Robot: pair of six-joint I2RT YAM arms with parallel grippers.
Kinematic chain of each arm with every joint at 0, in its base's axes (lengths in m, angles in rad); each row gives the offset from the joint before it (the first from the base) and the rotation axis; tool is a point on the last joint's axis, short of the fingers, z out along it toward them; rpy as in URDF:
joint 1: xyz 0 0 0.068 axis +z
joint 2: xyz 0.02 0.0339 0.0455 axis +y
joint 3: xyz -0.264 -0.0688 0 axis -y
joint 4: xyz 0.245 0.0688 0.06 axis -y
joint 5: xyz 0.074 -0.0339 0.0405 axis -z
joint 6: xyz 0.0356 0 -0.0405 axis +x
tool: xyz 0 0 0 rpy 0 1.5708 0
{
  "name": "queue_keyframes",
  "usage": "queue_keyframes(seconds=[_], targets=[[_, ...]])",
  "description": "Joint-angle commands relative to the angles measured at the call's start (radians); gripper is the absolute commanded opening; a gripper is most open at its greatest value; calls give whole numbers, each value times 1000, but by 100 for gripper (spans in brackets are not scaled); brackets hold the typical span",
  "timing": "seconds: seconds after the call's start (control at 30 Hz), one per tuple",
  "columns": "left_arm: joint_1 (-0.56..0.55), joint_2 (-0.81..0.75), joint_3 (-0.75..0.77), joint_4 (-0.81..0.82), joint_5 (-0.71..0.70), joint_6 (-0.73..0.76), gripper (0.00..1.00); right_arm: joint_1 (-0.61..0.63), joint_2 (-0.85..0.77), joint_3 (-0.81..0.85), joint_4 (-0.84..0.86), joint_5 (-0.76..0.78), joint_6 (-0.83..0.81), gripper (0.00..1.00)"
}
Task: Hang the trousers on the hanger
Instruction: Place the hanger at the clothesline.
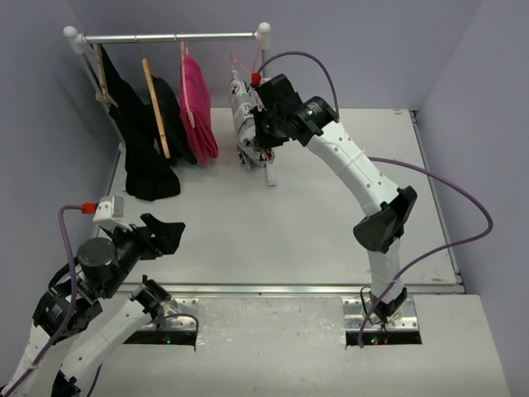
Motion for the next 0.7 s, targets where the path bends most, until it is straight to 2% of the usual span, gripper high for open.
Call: queue_keyframes(seconds=[0.0, 0.67], targets=[[-8, 3, -4, 54, 18, 3, 97, -7, -16, 101, 272, 5, -57, 0], [-9, 8, -9, 54, 26, 5, 97, -71, 77, 132, 438, -51, -66, 0]])
